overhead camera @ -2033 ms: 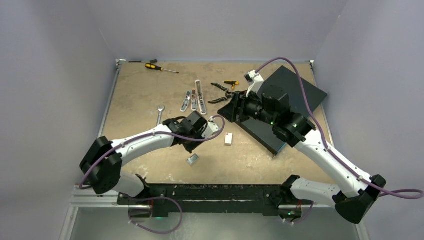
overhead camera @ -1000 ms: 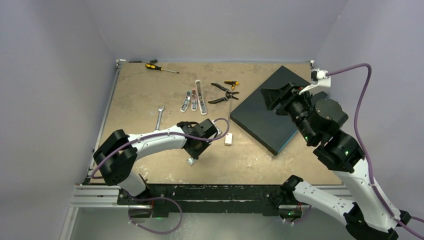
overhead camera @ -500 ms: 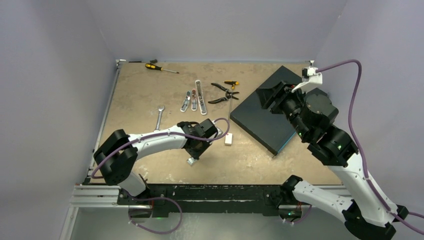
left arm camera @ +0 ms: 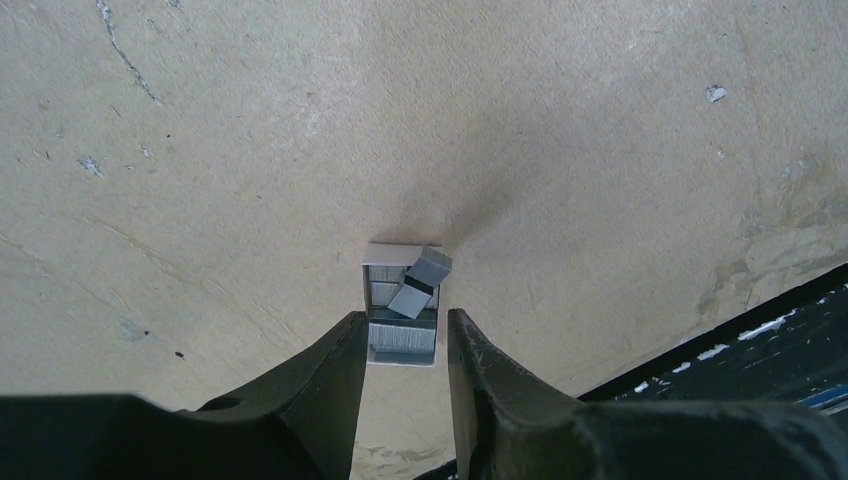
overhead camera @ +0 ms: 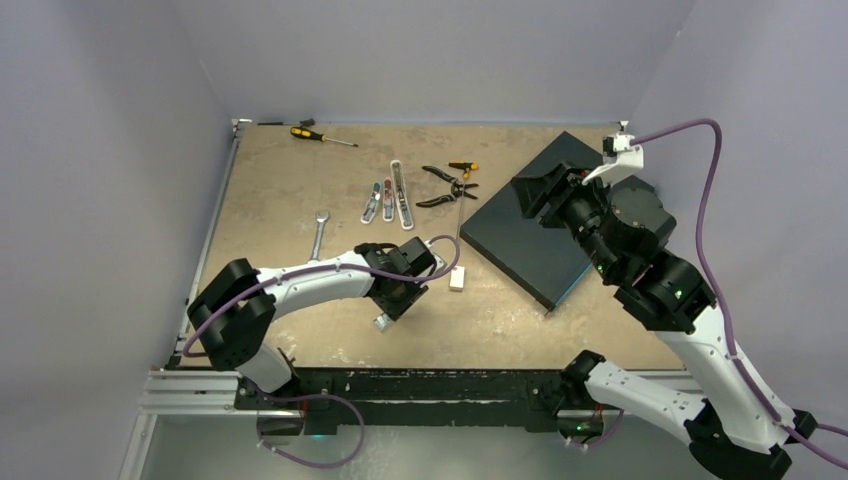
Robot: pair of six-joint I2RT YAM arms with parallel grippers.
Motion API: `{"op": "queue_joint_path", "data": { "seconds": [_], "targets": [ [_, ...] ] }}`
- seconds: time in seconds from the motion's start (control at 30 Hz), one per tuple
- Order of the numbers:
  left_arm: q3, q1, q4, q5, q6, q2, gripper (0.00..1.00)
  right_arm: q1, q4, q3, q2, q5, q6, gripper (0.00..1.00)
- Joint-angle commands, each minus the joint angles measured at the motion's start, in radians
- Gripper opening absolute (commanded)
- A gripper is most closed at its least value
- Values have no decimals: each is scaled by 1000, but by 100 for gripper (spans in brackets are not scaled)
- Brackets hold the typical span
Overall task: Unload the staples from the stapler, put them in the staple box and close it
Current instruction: Place the staple in the staple box.
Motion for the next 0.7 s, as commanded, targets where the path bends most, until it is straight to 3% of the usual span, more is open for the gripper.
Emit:
{"op": "queue_joint_path", "data": {
  "seconds": [0.0,0.33,0.47,0.57,0.67],
  "targets": [
    [49,-4,-7,-5,-10,-34,34,-2,11,-1,0,13,-6,58],
    [200,-1,21,-100,-71,-294,43,-2,-29,-24,14,55,64,58],
    [167,13,67,-284,-157,-421,54,-3,-38,-77,24,48,122,58],
    [124,100,92,-392,-238,-512,63,-2,-37,-130,59,6,142,58],
    [52,292,142,-348,-273,-618,67,-1,-14,-180,130,-45,145,58]
  ]
}}
